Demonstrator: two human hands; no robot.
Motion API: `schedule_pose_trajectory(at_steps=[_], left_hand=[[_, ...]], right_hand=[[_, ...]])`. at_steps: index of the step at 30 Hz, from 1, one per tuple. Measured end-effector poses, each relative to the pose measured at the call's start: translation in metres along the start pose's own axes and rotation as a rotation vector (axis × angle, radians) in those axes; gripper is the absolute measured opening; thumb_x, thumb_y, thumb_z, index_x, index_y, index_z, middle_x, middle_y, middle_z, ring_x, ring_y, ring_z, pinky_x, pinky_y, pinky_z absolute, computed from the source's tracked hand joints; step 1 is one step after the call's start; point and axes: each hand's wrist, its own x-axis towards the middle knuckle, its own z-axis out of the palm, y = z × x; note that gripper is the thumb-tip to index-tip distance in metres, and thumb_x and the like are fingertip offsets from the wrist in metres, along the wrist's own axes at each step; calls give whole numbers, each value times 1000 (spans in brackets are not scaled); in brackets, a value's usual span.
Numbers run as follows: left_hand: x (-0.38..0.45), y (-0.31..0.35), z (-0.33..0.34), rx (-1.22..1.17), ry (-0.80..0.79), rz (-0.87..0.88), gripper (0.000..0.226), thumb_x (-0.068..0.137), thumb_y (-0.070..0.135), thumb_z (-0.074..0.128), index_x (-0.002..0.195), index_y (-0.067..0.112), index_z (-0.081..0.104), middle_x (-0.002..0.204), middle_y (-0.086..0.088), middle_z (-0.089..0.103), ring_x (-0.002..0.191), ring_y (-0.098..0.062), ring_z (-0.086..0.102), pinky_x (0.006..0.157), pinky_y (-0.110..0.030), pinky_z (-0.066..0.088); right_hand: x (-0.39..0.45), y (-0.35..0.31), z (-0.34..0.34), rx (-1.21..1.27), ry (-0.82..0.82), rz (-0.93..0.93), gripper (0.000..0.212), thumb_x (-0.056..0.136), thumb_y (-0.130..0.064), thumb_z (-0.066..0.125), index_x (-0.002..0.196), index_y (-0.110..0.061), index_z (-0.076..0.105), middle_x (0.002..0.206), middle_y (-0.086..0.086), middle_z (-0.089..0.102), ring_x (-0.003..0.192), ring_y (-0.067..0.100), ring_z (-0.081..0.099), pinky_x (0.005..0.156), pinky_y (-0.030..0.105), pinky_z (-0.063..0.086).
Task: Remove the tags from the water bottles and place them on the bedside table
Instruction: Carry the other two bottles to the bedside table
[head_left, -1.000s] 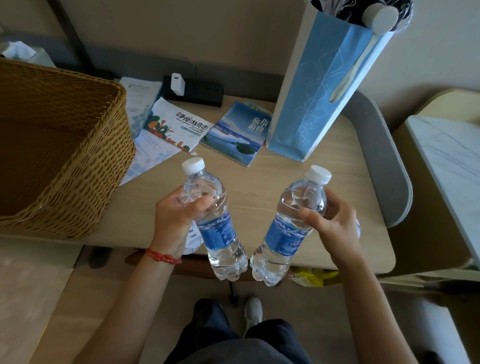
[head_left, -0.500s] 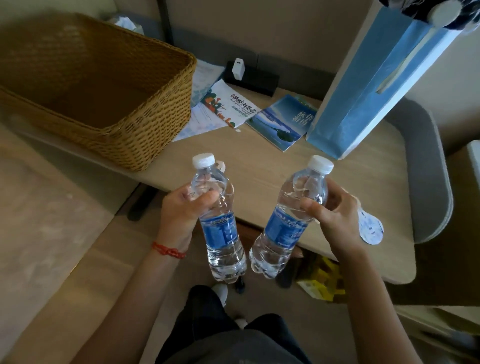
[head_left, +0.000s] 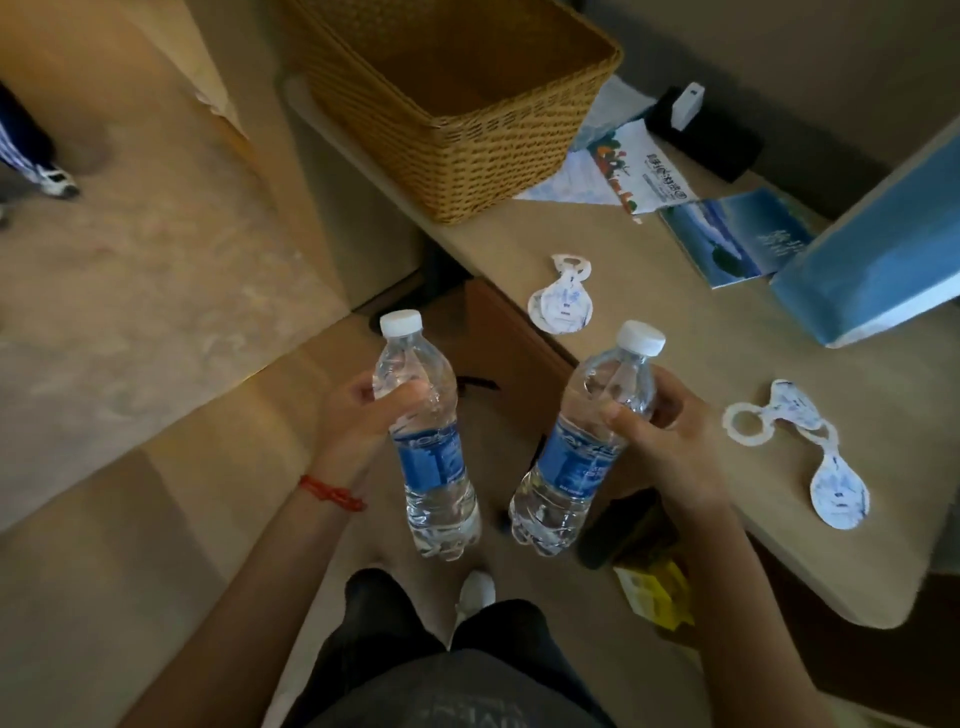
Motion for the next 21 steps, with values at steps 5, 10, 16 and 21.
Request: schedule_pose_trajectory(at_steps=[5, 10, 16, 21], left_hand=[[-16, -1, -67, -72, 148, 3, 15, 71, 9, 73, 74, 24, 72, 69, 11, 72, 67, -5, 66, 59, -20, 52], [-33, 5, -150, -109, 262, 8, 23, 62, 20, 73, 84, 17, 70, 72, 9, 73, 70, -7, 67, 62, -20, 53], [-57, 5, -244, -131, 437, -4, 17, 64, 18, 73, 81, 20, 70, 72, 9, 73, 69, -6, 67, 59, -18, 53], [-85, 2, -305, -154, 677, -18, 13, 76, 7, 68, 81, 19, 70, 73, 5, 73, 71, -8, 68, 61, -20, 53]], right_hand=[[2, -19, 69, 28, -119, -49, 34, 67, -29, 76, 98, -30, 62, 92, -21, 71, 86, 2, 67, 65, 10, 50], [1, -30, 155, 47, -271, -52, 32, 73, -21, 74, 103, -25, 62, 96, -19, 71, 90, 5, 67, 69, 12, 50], [-1, -40, 262, 21, -495, -79, 32, 78, -2, 66, 102, -22, 61, 95, -13, 70, 89, 1, 66, 71, 11, 51], [3, -56, 334, -14, -691, -136, 33, 76, 3, 67, 101, -17, 61, 95, -7, 67, 86, -3, 66, 69, 9, 49]])
